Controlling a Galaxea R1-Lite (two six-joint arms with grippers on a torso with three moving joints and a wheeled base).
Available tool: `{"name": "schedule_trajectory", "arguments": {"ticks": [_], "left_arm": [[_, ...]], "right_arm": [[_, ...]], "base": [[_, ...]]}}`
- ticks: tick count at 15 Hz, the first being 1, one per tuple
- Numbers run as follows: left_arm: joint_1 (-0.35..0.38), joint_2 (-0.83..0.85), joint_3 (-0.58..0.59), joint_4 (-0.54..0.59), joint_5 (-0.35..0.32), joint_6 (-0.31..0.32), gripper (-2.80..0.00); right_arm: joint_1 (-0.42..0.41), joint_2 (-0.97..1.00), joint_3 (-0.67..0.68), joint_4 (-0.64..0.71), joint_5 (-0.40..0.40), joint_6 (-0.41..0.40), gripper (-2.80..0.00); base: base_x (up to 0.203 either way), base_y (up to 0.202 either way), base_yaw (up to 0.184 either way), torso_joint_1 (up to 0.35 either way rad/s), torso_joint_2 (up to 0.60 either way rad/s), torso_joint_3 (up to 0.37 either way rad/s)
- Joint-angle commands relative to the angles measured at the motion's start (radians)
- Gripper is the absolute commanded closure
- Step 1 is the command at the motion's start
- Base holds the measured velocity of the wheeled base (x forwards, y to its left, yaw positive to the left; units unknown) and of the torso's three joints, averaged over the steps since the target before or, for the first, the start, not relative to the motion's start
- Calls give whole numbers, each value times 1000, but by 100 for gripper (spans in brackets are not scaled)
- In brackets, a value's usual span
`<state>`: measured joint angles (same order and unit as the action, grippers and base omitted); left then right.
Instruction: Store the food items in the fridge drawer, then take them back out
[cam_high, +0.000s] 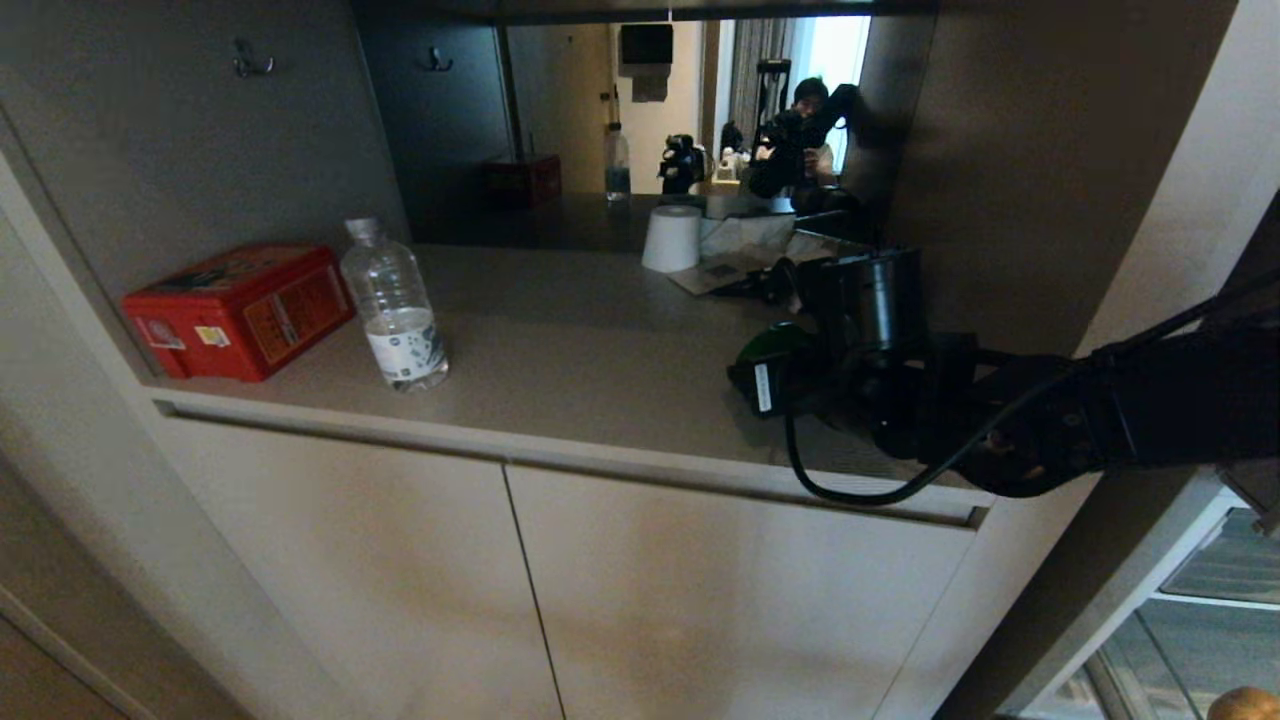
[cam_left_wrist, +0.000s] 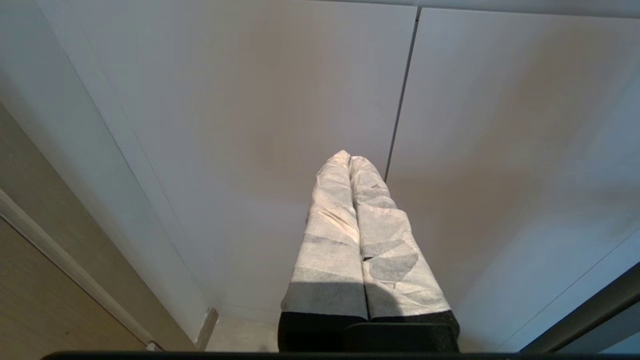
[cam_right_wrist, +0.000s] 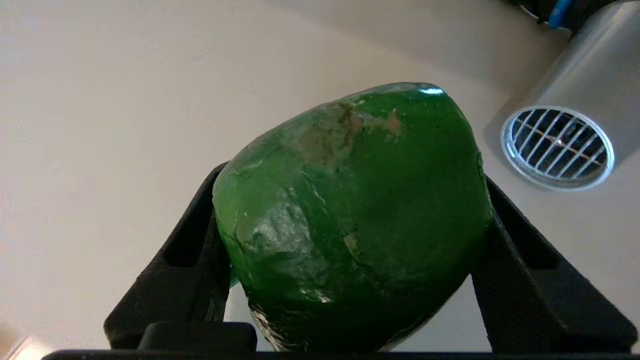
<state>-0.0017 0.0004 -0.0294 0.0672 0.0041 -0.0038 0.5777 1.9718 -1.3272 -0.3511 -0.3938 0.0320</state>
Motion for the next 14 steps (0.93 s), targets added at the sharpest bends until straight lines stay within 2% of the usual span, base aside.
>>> {"name": "schedule_trajectory", "arguments": {"ticks": [1, 4, 5, 6, 14], "left_arm": [[0, 0, 0, 0, 1, -1, 0], [0, 0, 0, 0, 1, -1, 0], [0, 0, 0, 0, 1, -1, 0], [0, 0, 0, 0, 1, -1, 0], [0, 0, 0, 0, 1, -1, 0]], "right_arm": [[-12, 32, -17, -2, -2, -3, 0], [-13, 41, -32, -2, -2, -3, 0], [-15, 41, -33, 0, -2, -4, -262], [-19, 41, -35, 0, -3, -4, -280], [-19, 23, -55, -2, -29, -10, -280]], "base": [[0, 0, 0, 0, 0, 0], [0, 0, 0, 0, 0, 0], [0, 0, 0, 0, 0, 0], [0, 0, 0, 0, 0, 0], [0, 0, 0, 0, 0, 0]]}}
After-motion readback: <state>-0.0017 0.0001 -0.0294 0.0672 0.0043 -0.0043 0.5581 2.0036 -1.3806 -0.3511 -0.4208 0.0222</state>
